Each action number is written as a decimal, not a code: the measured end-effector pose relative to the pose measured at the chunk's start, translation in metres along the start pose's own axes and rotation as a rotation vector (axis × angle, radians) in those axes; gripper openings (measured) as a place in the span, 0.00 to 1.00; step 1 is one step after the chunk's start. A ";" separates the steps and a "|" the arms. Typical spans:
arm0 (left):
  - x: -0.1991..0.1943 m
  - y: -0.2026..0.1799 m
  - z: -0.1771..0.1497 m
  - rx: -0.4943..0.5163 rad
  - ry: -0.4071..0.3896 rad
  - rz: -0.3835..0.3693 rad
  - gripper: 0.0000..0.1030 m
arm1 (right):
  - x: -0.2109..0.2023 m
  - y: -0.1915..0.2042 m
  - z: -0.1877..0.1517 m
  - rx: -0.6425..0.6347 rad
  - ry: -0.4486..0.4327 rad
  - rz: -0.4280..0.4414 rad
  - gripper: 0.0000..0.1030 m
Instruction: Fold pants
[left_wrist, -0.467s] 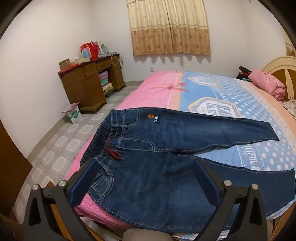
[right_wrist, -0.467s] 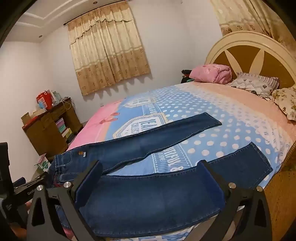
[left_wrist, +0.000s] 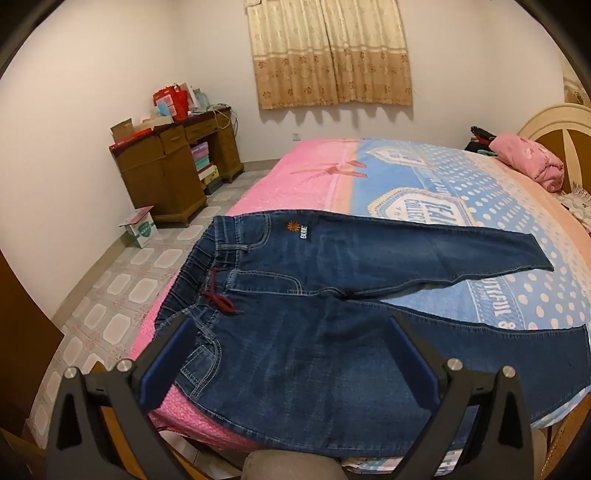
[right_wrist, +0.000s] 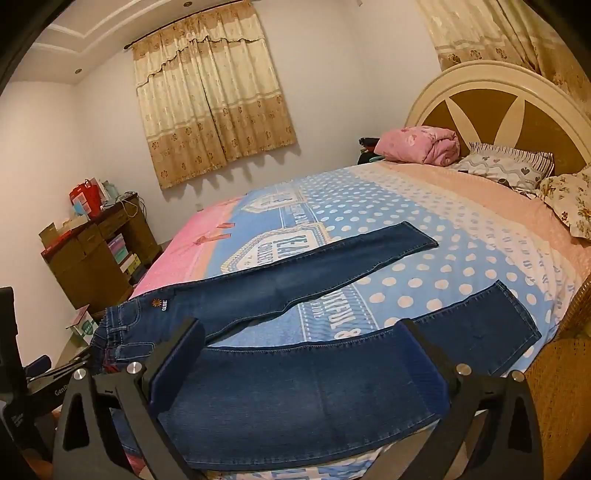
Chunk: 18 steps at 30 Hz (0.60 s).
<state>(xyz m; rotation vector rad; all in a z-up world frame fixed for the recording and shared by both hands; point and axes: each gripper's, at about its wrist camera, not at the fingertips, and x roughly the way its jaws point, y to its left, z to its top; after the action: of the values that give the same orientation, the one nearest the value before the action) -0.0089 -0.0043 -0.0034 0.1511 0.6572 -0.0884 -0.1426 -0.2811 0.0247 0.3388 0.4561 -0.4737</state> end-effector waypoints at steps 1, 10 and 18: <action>-0.001 0.000 0.000 0.000 0.000 -0.001 1.00 | 0.000 0.000 0.000 -0.003 -0.003 -0.001 0.99; -0.003 -0.001 0.002 0.005 0.002 0.000 1.00 | -0.004 0.002 0.000 -0.012 0.000 0.009 0.99; -0.002 0.000 -0.002 0.003 0.004 -0.002 1.00 | -0.006 0.003 -0.001 -0.012 -0.004 0.009 0.99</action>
<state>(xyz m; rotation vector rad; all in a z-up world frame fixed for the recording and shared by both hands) -0.0117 -0.0035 -0.0040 0.1531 0.6612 -0.0910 -0.1458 -0.2758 0.0273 0.3283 0.4536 -0.4624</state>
